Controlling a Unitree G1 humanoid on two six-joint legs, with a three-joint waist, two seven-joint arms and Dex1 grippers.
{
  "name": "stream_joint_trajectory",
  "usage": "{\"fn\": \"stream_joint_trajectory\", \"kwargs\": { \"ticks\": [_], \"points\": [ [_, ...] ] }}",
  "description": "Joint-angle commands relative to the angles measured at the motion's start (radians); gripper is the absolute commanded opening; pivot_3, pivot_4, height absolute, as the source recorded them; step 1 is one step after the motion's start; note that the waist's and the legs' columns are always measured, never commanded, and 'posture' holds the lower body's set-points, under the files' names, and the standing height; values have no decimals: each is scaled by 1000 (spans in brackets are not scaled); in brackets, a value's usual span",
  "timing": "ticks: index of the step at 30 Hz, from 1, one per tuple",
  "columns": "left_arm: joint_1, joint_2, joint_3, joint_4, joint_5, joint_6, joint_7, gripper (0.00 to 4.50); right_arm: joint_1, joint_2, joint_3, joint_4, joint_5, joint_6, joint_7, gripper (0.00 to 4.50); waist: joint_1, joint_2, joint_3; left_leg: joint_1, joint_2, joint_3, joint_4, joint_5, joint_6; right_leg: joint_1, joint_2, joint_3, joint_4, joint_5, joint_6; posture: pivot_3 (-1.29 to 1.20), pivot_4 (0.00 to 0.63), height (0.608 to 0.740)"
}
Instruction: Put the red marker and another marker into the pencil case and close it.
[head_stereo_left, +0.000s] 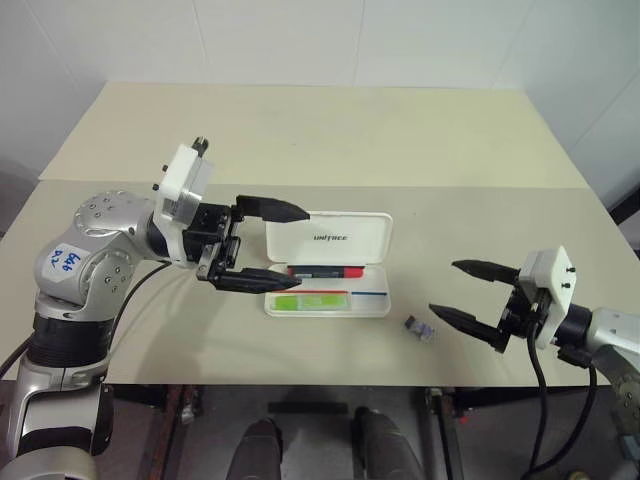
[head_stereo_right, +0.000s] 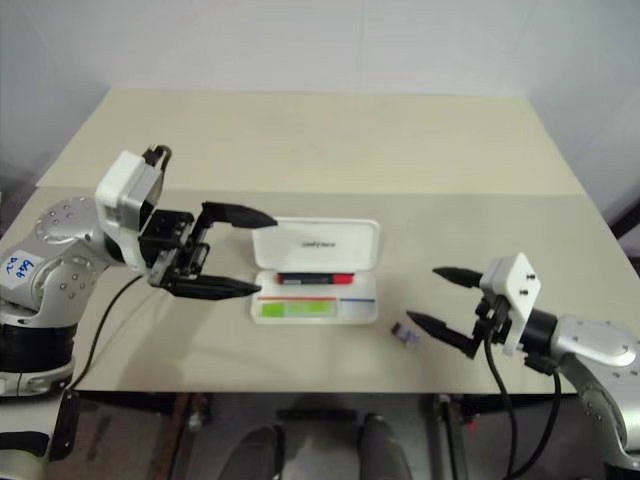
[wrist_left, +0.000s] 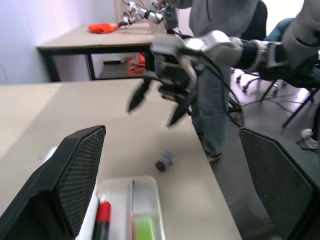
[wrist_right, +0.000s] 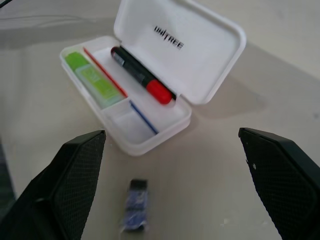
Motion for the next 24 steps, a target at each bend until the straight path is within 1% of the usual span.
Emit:
{"fn": "stream_joint_trajectory", "kwargs": {
  "ticks": [1, 4, 9, 15, 20, 22, 24],
  "points": [
    [-12, 9, 38, -55, -34, 20, 23, 4475, 37, 28, 36, -38, 3, 3, -16, 4500, -4, 0, 0, 0, 0, 0, 0, 0, 0, 0, 0, 0, 0, 0, -1, 0, 150, 740],
    [5, 20, 33, -65, -22, 22, 13, 4475, 33, 62, 93, -16, -23, -8, -34, 4500, -7, 0, 0, 1, 0, 0, 0, 0, 0, 0, 0, 0, 0, -1, -2, 0, 150, 740],
    [9, 44, 33, -65, -10, 27, -3, 4475, 5, 112, 170, 82, -89, -72, -30, 4500, -4, -1, 0, 0, 0, 1, 0, 0, 0, 0, 0, 0, -1, -2, -4, 0, 150, 740],
    [6, 68, 34, -48, 1, 16, -26, 4475, -19, 139, 213, 196, -147, -149, -10, 4500, -2, 0, 0, 0, 0, 1, -1, 0, 0, 0, 0, 0, -1, -2, -4, 0, 150, 740],
    [-6, 92, 43, -29, 9, 9, -42, 4475, 1, 144, 236, 307, -193, -222, 24, 4500, -2, 0, 0, 0, 0, 1, -1, 0, 0, 0, 0, 0, -1, -2, -4, 0, 150, 740],
    [-11, 97, 46, -25, 10, 8, -45, 4500, 10, 152, 233, 334, -195, -241, 29, 4110, -2, -1, 0, 0, 0, 1, -1, 0, 0, 0, 0, 0, -1, -2, -4, 0, 150, 740],
    [-13, 103, 48, -18, 17, 1, -52, 4500, 18, 160, 233, 343, -193, -255, 31, 3568, -1, -1, -1, 0, 0, 0, -1, 0, 0, 0, 0, 0, -1, -2, -4, 0, 150, 740]
  ]
}}
